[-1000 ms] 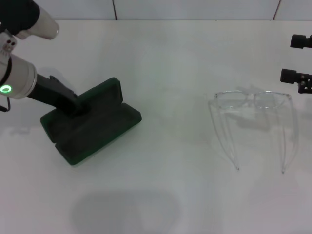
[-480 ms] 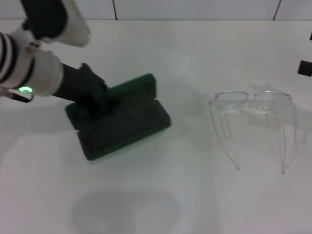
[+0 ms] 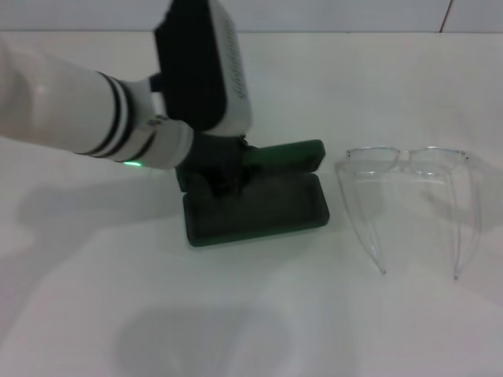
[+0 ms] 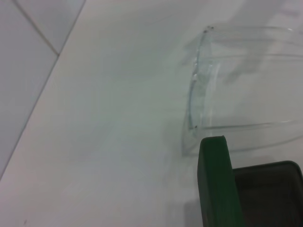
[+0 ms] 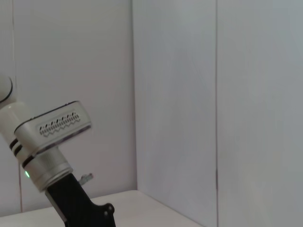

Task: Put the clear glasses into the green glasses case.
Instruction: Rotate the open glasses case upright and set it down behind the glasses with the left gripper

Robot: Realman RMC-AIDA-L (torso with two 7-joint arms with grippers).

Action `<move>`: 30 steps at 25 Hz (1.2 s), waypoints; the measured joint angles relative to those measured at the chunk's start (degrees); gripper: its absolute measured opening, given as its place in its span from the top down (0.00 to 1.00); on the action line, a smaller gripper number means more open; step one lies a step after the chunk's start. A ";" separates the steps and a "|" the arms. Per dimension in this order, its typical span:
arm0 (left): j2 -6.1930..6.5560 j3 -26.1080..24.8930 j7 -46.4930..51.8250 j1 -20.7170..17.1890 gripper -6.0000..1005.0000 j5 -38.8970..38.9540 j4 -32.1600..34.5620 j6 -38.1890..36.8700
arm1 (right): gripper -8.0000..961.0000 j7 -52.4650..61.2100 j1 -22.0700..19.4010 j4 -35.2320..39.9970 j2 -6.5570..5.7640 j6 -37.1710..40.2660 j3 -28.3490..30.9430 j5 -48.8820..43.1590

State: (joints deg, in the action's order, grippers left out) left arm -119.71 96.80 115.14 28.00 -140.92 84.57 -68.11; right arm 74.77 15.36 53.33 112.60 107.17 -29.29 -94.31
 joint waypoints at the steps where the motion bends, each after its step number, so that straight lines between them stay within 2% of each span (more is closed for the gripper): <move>1: 0.00 0.75 0.04 0.30 0.85 -0.18 -0.36 0.41 | 0.16 -0.12 -0.33 0.00 0.06 0.16 0.26 0.01; 6: -0.08 3.90 0.27 2.25 0.85 -0.54 -3.50 2.02 | 0.17 -0.87 -1.29 0.01 0.33 0.96 0.40 0.03; 13: -0.19 7.12 0.58 2.72 0.85 -0.58 -4.65 6.88 | 0.17 -1.01 -2.06 -0.07 0.35 1.25 0.38 0.07; 25: -0.26 10.19 0.22 3.02 0.87 -0.33 -5.35 11.91 | 0.18 -1.13 -2.03 -0.19 0.42 1.60 0.38 0.10; 30: -0.26 10.75 0.10 5.25 0.90 -0.42 -8.24 13.50 | 0.18 -1.12 -2.00 -0.76 0.43 1.90 0.38 0.10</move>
State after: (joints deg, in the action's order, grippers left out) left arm -119.97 107.55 115.25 33.24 -141.34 76.33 -54.61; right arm 73.65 13.36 52.56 113.03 109.07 -28.91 -94.21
